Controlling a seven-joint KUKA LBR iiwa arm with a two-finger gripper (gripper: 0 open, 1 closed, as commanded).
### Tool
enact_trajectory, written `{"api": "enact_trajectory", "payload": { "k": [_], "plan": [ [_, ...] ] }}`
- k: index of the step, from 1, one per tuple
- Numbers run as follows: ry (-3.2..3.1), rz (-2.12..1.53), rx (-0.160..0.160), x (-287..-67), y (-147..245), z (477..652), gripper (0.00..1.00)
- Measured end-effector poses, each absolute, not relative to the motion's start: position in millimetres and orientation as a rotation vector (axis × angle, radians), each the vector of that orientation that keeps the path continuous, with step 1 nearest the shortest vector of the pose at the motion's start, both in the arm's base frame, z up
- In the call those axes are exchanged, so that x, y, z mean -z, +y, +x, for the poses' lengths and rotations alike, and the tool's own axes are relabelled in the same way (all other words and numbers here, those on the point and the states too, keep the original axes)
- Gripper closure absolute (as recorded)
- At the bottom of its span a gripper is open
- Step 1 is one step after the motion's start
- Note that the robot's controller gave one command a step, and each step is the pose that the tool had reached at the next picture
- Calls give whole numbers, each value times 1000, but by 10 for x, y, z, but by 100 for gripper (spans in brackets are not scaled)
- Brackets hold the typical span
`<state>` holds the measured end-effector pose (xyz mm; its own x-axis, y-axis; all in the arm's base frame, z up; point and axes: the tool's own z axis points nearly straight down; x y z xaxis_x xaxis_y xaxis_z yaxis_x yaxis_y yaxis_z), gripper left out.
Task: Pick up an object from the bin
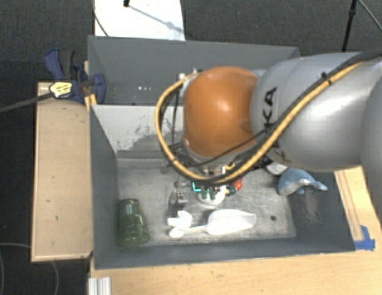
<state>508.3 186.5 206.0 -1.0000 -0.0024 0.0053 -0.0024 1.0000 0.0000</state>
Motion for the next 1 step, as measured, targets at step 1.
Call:
{"api": "enact_trajectory", "payload": {
  "k": [1],
  "plan": [
    [-3141, 0, 2, -2087, 1859, 5094, 0]
  ]
}}
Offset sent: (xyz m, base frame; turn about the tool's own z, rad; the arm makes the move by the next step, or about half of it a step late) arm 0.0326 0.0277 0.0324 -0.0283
